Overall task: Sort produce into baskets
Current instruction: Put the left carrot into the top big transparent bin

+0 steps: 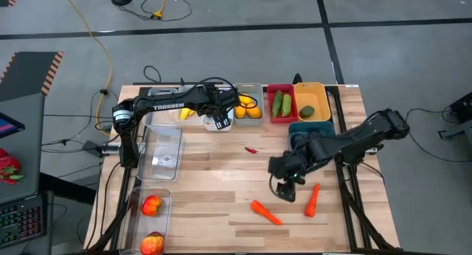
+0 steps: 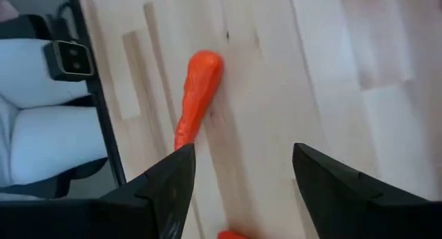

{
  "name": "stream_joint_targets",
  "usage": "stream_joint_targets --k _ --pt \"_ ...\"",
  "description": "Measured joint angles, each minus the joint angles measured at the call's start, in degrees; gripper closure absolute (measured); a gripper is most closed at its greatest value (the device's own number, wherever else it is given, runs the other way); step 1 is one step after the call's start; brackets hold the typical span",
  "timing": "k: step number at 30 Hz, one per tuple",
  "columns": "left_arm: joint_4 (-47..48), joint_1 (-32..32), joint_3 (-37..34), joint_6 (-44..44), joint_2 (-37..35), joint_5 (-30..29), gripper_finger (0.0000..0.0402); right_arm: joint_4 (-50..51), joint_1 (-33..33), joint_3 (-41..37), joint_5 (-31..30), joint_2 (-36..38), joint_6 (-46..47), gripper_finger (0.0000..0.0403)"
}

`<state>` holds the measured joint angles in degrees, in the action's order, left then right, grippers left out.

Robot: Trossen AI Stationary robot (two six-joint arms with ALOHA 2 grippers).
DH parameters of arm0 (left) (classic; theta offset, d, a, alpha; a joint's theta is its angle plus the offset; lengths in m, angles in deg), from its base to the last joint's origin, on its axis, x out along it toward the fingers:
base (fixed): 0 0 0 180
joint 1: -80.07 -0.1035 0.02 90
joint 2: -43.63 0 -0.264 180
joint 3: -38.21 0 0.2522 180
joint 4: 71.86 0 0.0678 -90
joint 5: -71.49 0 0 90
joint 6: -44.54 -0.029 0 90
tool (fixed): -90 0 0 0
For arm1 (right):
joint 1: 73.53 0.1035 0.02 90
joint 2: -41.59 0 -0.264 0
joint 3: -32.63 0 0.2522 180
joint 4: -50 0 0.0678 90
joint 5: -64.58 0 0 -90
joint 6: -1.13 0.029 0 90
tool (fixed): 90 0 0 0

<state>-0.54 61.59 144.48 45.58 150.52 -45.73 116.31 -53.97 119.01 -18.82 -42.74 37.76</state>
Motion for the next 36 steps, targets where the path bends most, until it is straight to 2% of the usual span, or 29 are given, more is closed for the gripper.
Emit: stream_joint_targets --k 8,13,18,26,36 --pt "0.02 0.0 0.0 0.12 -0.02 0.28 0.0176 -5.2 6.29 -0.02 -0.07 -9.03 6.54 0.0132" --pt "0.0 0.0 0.0 0.25 -0.02 2.66 0.0176 -5.65 8.83 -0.02 -0.3 -14.68 11.58 0.0132" --pt "0.0 0.0 0.0 1.09 -0.02 3.56 0.0176 -9.07 10.77 -0.02 -0.45 -19.83 11.56 0.0132" --pt "-0.01 0.0 0.0 1.35 -0.04 3.6 0.0176 -14.11 11.99 -0.02 -0.79 -22.63 11.56 0.0132" --pt "0.01 0.0 0.0 1.77 -0.04 4.42 0.0176 -18.38 13.22 0.0 -4.76 -25.26 11.48 0.0132"
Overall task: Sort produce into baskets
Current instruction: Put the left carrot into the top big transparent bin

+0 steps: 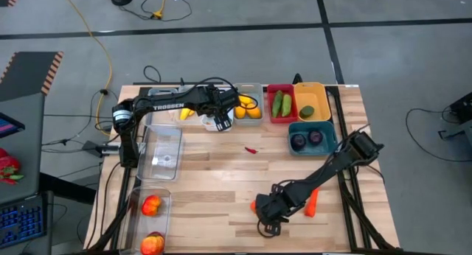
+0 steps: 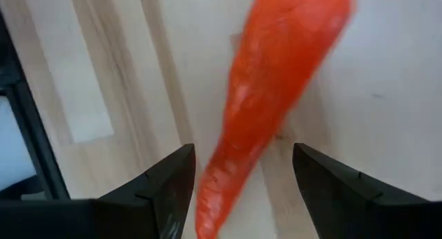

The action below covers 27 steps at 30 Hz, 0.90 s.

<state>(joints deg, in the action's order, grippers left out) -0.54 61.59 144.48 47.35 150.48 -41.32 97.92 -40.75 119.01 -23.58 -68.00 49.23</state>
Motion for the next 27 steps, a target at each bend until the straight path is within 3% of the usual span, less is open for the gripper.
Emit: stream_joint_targets --k 6,10,20,23,27 --pt "-0.03 0.0 0.0 0.0 -0.02 0.04 0.0176 -0.59 0.2 0.21 -0.36 -3.17 1.0 0.0133" --pt "0.24 0.19 0.0 -1.58 -0.02 0.02 0.0176 -0.57 -0.25 0.26 -0.81 -3.7 1.39 0.0154" --pt "9.45 4.43 0.0 -9.41 -7.02 -0.13 0.0176 0.74 -2.02 0.07 -1.15 -3.34 0.56 0.0312" --pt "12.83 6.77 0.0 -8.99 -11.18 0.3 0.0176 0.55 -3.5 -0.13 -1.23 -2.42 -3.61 0.0313" --pt "15.28 10.48 0.0 -6.57 -16.98 4.98 0.0176 -0.89 -6.86 -0.15 -5.84 0.24 -8.06 0.0304"
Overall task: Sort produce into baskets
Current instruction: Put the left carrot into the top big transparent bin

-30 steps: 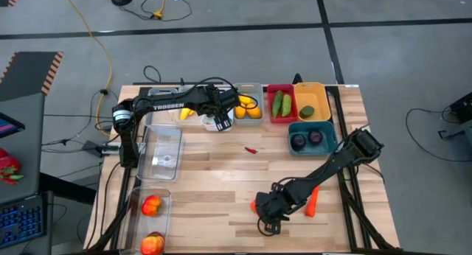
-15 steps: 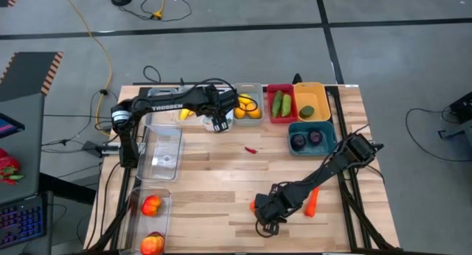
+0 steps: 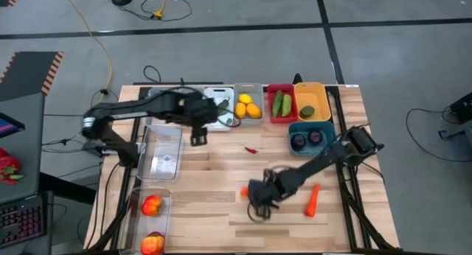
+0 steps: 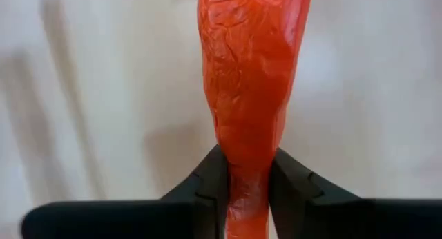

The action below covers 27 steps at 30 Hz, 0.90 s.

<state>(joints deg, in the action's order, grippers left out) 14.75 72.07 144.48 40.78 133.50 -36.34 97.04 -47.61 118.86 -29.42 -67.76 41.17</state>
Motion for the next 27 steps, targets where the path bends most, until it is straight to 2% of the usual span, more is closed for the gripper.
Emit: stream_joint_targets --k 4,8,13,18,27 --pt "-0.36 4.18 0.04 4.47 -5.34 6.56 0.0176 -3.25 -3.65 0.02 -2.53 2.73 -5.69 0.0272" --pt "-0.78 8.73 0.04 8.41 -8.09 9.96 0.0176 -10.02 -7.45 0.02 -3.17 4.54 -13.52 0.0271" --pt "-2.3 14.59 0.04 10.57 -8.81 10.03 0.0176 -19.05 -11.62 0.07 -3.68 5.8 -22.67 0.0292" --pt "-5.42 19.3 0.04 10.58 -8.26 10.08 0.0176 -27.73 -14.34 0.11 -3.6 6.02 -29.86 0.0293" --pt "-5.43 22.2 0.02 18.78 -8.26 9.95 0.0176 -36.3 -16.72 0.11 -3.49 6.02 -37.69 0.0286"
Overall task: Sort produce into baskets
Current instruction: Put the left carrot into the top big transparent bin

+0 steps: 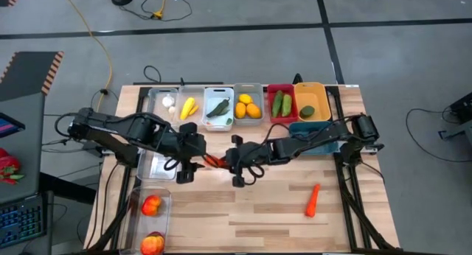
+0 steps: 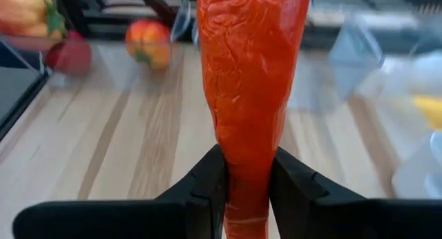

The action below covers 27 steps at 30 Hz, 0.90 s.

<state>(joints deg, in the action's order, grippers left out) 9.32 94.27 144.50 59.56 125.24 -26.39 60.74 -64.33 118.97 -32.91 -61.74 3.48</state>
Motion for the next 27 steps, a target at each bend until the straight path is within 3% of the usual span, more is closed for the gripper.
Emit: stream_joint_targets --k 7,19,27 --pt "-0.04 0.0 0.0 4.84 0.02 -0.28 0.0176 -3.61 0.03 0.0 0.07 0.0 -5.58 0.0285" --pt "-0.06 -0.03 0.0 8.23 0.02 2.06 0.0173 -3.5 0.03 0.0 0.11 0.0 -5.84 0.0285" --pt "-0.12 -0.05 -0.04 6.64 2.82 0.92 0.0129 -3.52 0.03 0.0 0.13 0.0 -5.86 0.0285"
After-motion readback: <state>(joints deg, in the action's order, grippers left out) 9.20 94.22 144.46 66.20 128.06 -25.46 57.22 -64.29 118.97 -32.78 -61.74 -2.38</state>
